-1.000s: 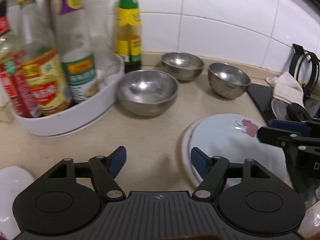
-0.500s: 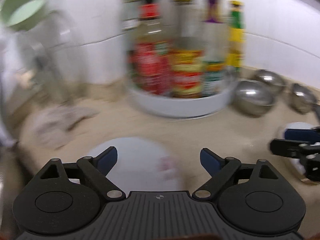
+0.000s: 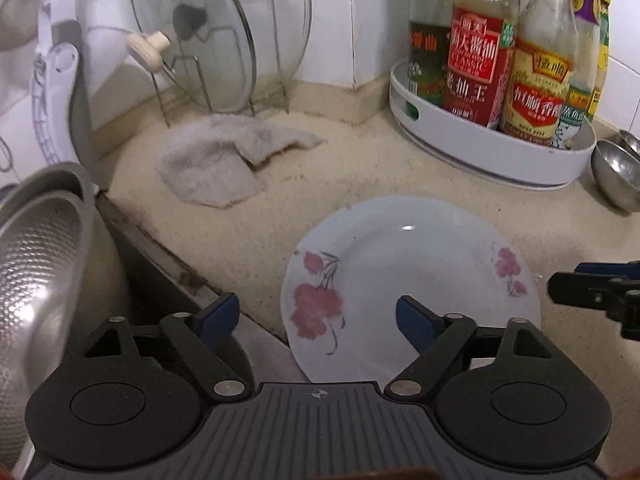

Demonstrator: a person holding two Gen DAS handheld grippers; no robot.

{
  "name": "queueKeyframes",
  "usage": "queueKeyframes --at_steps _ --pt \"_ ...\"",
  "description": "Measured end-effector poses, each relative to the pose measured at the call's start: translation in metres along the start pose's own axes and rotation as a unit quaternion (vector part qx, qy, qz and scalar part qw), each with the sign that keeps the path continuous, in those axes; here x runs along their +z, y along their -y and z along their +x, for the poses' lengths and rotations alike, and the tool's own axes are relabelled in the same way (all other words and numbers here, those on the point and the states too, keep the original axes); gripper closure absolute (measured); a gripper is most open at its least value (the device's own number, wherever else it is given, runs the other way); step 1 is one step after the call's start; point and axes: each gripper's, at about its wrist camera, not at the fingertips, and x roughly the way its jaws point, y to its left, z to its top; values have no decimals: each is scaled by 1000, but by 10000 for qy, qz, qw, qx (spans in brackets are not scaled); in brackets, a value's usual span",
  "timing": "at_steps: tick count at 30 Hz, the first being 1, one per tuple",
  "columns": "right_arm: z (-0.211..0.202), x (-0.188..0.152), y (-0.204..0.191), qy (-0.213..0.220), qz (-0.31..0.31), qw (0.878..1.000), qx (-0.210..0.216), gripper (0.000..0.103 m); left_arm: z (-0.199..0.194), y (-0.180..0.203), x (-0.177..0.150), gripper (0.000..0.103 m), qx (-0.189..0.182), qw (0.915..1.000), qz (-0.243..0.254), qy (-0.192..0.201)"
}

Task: Organize plates and bowls
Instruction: 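Move the left tool to the other red-flower plate by the towel and grasp it, then carry the red-flower plate with the left tool and set it on the plate stack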

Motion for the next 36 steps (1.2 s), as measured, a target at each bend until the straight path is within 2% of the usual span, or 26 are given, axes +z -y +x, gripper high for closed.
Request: queueKeyframes --at_steps 3,6,9,10,13,16,19,25,29,33,36 --pt "10 -2 -2 -109 76 9999 -27 67 12 -6 -1 32 -167 9996 -108 -208" --pt "16 -2 -1 -179 194 9997 -7 67 24 -17 3 34 -496 9976 -417 -231" --pt "24 -4 1 -313 391 9987 87 67 34 -20 9 34 -729 9956 -496 -304" --pt "24 -5 0 -242 415 9988 120 67 35 -21 10 34 -786 9952 -495 -306" --pt "27 -6 -5 -183 353 9991 140 68 36 -20 12 34 -837 9952 -409 -313" --pt "27 -8 -8 -134 297 9994 64 74 36 -18 12 34 -817 9956 -330 -304" --pt "21 -9 2 -162 484 9987 14 77 33 -15 10 37 -924 9947 -277 -365" --pt "-3 -17 31 -21 602 9959 -680 78 18 28 -4 38 -1402 9891 321 -310" --pt "-24 -23 57 113 945 9924 -784 78 20 42 -3 40 -1768 9824 534 -275" --pt "-29 -26 65 171 1068 9898 -931 78 34 38 9 35 -1639 9851 465 -242" --pt "-26 -31 61 144 1150 9906 -727 78 37 38 12 31 -1616 9856 443 -243"
